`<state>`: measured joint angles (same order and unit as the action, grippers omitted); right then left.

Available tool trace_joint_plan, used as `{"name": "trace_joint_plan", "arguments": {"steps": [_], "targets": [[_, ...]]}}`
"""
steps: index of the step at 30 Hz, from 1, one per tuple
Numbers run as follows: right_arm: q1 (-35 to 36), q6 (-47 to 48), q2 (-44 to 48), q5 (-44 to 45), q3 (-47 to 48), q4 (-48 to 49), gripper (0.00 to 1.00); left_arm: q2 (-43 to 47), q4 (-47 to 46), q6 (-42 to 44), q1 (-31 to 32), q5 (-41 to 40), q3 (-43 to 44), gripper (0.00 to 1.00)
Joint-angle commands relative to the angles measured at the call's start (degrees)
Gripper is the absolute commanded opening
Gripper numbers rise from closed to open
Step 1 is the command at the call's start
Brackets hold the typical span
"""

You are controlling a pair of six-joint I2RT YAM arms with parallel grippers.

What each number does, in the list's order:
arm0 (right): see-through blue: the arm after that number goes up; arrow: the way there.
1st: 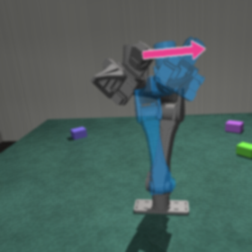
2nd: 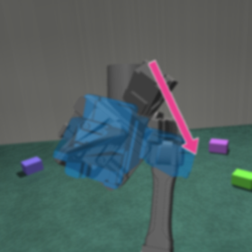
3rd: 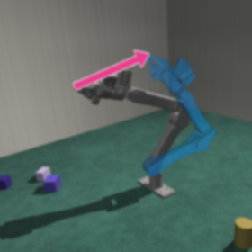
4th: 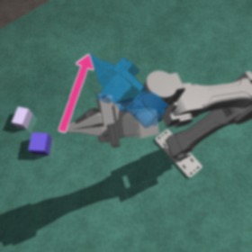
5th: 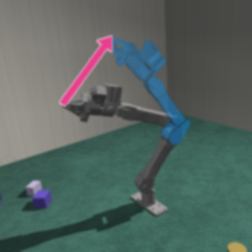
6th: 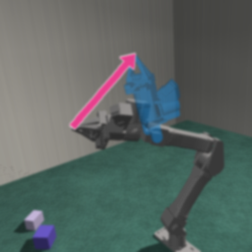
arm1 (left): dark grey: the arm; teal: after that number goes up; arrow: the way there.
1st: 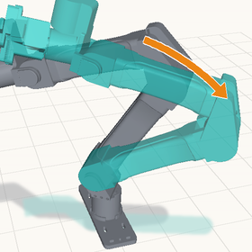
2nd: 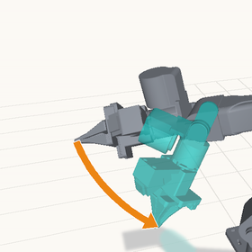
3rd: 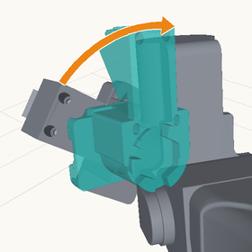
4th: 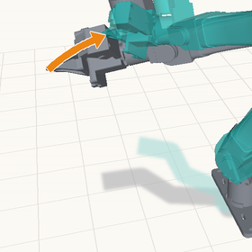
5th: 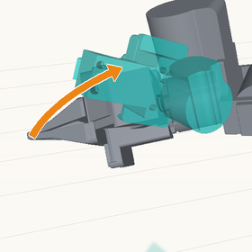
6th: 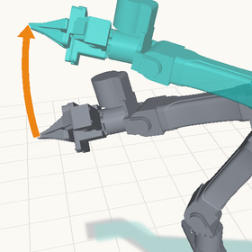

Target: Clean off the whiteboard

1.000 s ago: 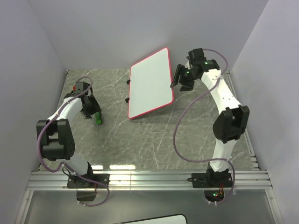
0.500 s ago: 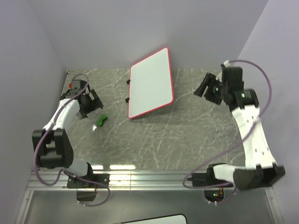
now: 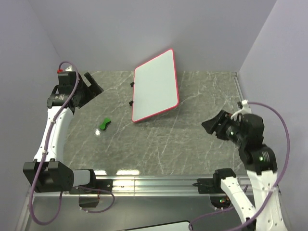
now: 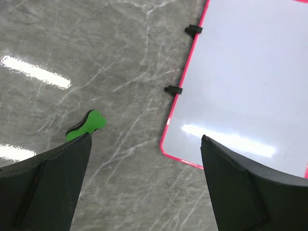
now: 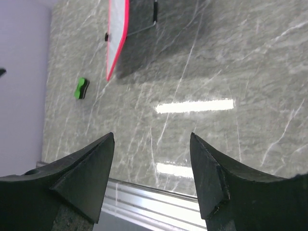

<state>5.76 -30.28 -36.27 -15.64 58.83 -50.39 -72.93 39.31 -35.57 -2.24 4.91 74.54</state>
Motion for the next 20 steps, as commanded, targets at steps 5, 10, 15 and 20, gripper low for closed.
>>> {"name": "trace_joint_plan", "arguments": {"steps": [5,10,15,20], "targets": [[0.13,0.14,9.81,-2.38,-5.82,-5.5,0.71,-0.9,2.35,-1.34,0.66,1.95,11.76,0.99],[0.13,1.1,14.56,-1.24,-6.09,-10.33,0.71,-2.22,2.7,-1.17,1.98,3.09,16.06,0.99],[0.04,1.98,18.69,-1.15,-6.18,-13.85,0.71,-3.53,3.75,1.29,5.31,3.36,22.21,0.99],[0.04,2.6,20.45,-2.55,-5.66,-16.05,0.72,-5.73,5.86,3.84,9.08,0.11,32.4,1.0]]}}
